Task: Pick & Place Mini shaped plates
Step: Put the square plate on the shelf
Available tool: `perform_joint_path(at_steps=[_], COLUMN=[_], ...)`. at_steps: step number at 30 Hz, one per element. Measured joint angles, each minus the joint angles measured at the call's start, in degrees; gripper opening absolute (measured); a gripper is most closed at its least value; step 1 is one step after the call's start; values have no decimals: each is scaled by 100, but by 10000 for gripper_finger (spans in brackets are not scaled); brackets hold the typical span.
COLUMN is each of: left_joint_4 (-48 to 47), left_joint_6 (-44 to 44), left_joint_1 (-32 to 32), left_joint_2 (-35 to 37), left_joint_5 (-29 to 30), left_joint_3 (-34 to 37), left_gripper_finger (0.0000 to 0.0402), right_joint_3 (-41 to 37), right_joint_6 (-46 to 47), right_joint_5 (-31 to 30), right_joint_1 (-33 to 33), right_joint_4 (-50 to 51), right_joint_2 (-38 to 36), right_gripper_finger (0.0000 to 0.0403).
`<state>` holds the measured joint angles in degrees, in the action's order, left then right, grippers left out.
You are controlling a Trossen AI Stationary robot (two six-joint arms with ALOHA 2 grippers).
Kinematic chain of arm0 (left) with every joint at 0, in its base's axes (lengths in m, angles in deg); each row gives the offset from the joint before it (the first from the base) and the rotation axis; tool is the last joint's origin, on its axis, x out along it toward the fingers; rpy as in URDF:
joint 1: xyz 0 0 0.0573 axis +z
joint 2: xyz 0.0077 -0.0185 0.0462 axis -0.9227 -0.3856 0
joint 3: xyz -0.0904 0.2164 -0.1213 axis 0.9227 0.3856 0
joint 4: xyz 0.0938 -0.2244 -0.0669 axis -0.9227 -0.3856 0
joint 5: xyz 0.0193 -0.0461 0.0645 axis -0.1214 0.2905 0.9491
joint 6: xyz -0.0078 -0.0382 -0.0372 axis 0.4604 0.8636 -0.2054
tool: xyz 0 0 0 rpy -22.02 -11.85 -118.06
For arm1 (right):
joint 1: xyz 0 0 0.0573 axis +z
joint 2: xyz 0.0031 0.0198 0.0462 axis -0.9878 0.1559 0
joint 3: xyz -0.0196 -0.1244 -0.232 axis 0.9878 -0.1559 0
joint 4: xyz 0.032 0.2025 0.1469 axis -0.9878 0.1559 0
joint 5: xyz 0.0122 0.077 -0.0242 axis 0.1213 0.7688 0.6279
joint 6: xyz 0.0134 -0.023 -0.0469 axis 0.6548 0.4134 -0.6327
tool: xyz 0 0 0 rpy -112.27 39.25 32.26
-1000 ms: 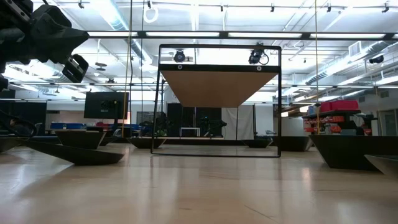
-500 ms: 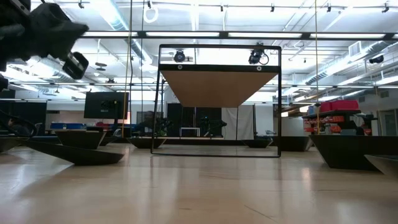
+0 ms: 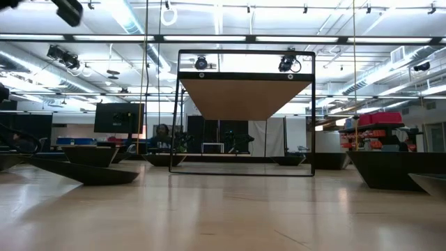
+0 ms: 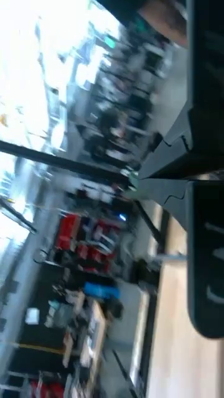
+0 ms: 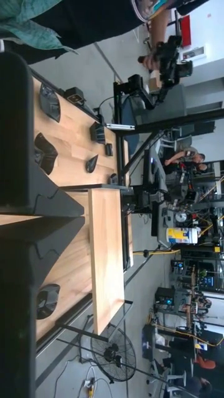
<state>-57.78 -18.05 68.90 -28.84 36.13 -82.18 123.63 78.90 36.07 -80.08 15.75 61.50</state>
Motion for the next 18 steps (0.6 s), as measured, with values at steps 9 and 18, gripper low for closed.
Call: perform_joint_path(at_steps=[9, 18], left_joint_4=[-2678, -4791], left_joint_6=[-569, -589], left_joint_1=[0, 0], left_joint_2=[2, 4], left_joint_5=[683, 1322], left_joint_3=[-1832, -3263], left_gripper_finger=[3, 3], right_joint_3=[0, 0], right_joint_6=[0, 0], right_joint_5=[0, 1], right_joint_1=[0, 0], right_joint_4=[0, 0], right_joint_2=[0, 0], right_gripper_finger=[10, 10])
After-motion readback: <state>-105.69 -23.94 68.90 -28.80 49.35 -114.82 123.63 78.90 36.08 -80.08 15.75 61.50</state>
